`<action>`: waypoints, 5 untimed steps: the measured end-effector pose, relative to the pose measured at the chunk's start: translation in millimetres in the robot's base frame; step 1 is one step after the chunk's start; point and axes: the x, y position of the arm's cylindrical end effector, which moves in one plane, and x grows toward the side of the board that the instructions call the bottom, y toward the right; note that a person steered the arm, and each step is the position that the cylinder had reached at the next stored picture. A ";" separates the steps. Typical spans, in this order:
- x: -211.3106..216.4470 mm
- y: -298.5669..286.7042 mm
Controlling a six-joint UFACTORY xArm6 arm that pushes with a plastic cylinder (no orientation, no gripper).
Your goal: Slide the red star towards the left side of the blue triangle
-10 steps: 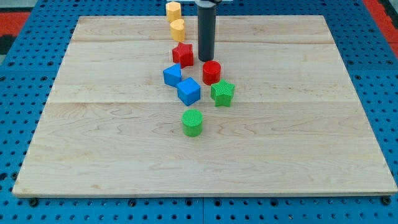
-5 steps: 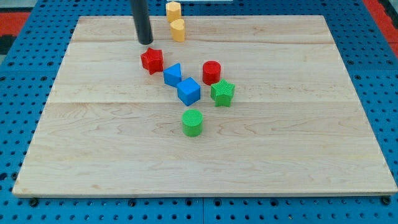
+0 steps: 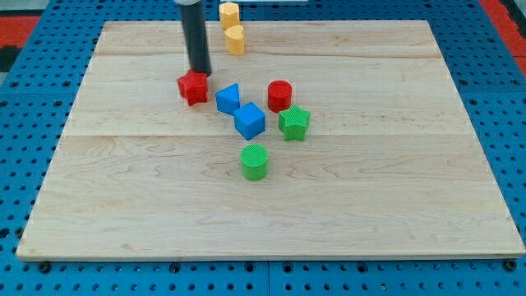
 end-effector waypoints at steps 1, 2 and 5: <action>29.9 -31.9; 48.9 -25.9; 64.4 -12.4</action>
